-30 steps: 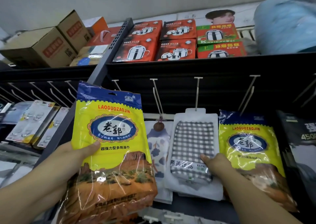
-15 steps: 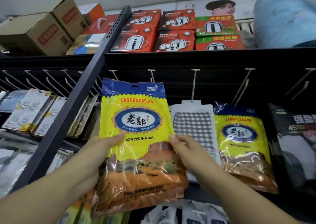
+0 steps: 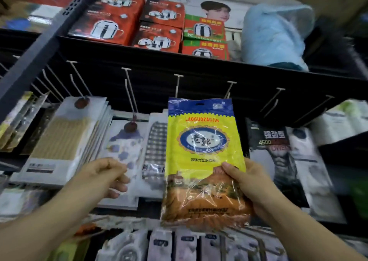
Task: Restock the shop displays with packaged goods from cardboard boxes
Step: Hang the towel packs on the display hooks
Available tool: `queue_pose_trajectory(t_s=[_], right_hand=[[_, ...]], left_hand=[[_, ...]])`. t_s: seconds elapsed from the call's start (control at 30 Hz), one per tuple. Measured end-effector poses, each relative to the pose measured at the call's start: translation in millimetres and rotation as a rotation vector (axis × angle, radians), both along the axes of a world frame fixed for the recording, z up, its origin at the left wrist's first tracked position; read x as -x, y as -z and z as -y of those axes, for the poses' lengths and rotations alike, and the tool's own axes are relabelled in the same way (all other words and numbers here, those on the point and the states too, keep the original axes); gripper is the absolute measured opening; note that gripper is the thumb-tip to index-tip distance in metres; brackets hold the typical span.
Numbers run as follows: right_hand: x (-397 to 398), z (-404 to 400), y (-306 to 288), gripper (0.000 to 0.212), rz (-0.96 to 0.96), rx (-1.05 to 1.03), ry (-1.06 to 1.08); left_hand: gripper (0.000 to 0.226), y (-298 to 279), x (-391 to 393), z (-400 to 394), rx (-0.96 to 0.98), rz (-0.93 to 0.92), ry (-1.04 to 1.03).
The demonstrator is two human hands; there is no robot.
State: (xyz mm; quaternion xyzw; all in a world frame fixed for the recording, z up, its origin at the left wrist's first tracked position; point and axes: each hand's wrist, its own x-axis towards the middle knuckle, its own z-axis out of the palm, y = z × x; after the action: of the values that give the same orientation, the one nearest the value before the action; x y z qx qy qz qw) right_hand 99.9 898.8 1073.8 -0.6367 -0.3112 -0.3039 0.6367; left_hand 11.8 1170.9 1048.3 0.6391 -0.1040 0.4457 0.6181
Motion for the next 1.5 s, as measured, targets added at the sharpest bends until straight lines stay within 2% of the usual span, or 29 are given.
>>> queue_pose_trajectory(t_s=[0.17,0.53,0.73,1.4,1.5], right_hand=[[-5.9,33.8,-17.7,0.005,-0.008,-0.095,0.054],[-12.4,39.5,-58.2,0.01,-0.046,-0.164,0.034],[-13.6,43.3,-62.7,0.025,-0.105,-0.118,0.039],[-31.7,51.5,-64.0,0.017,-0.168,-0.062,0.036],[-44.0,52.0,-61.1,0.027,-0.191,-0.054,0.051]], left_hand=[[0.017,-1.9,-6.2,-1.3,-0.026,0.004,-0.033],[0.019,-5.6,-16.6,-18.4,-0.094,0.027,-0.129],[0.016,-10.0,-18.3,-25.7,-0.061,0.043,-0.14],[0.016,-13.2,-36.1,3.1,-0.064,0.047,-0.094],[0.016,-10.9,-36.5,2.9,-0.058,0.041,-0.093]])
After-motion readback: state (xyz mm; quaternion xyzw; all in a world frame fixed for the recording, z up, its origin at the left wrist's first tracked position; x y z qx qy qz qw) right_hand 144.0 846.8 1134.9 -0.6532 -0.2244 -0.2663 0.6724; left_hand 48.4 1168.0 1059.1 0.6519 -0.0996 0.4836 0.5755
